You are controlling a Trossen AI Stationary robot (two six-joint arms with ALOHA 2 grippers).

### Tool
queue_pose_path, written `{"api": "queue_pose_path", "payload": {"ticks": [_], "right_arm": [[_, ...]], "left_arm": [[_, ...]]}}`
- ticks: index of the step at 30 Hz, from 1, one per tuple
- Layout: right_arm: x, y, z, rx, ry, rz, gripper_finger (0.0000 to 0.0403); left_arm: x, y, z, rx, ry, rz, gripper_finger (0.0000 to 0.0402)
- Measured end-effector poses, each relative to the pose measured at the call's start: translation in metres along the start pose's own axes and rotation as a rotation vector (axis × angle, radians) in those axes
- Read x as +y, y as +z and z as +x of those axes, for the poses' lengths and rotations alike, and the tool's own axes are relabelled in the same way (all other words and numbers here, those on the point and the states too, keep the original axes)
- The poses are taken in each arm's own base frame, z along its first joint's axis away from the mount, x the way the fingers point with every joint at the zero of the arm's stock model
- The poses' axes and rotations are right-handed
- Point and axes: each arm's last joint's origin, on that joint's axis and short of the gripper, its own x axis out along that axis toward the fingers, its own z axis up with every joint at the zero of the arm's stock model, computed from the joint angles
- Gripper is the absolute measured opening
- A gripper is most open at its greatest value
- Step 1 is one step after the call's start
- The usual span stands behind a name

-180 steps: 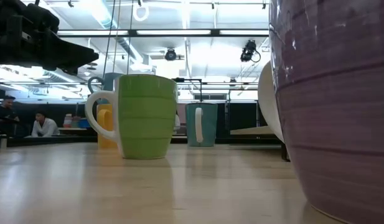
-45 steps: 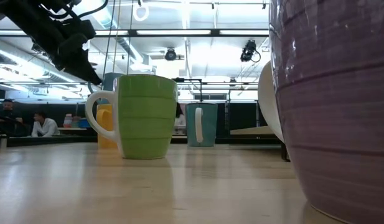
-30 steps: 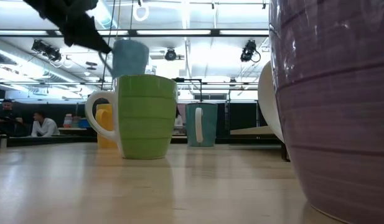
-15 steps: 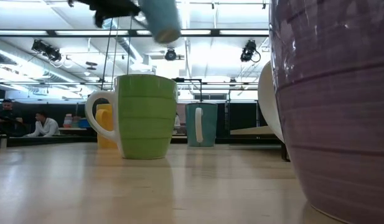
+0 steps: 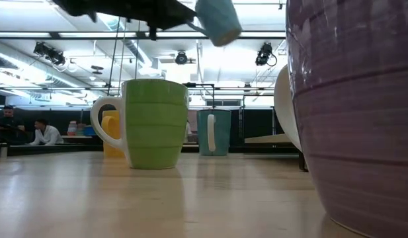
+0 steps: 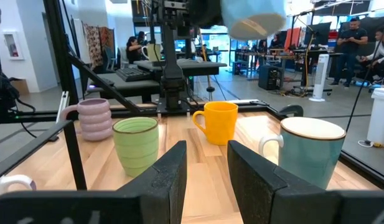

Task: Place coffee mugs
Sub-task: Put the light blue mug on the shelf

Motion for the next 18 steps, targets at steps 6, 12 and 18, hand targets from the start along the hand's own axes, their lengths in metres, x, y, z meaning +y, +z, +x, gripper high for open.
{"api": "queue_pose_path", "payload": {"ticks": [6,12,18], "right_arm": [[0.000,0.000,0.000,0.000,0.000,0.000,0.0122],[0.000,0.000,0.000,0.000,0.000,0.000,0.0122],[0.000,0.000,0.000,0.001,0.000,0.000,0.0122]], "left_arm": [[0.000,0.011,0.053,0.074,0.015,0.020,0.0060],[0.004,0.006,0.106,0.158,0.043,0.030,0.0060],[0.012,-0.020,0.146,0.216,0.076,0.029,0.0060]]}}
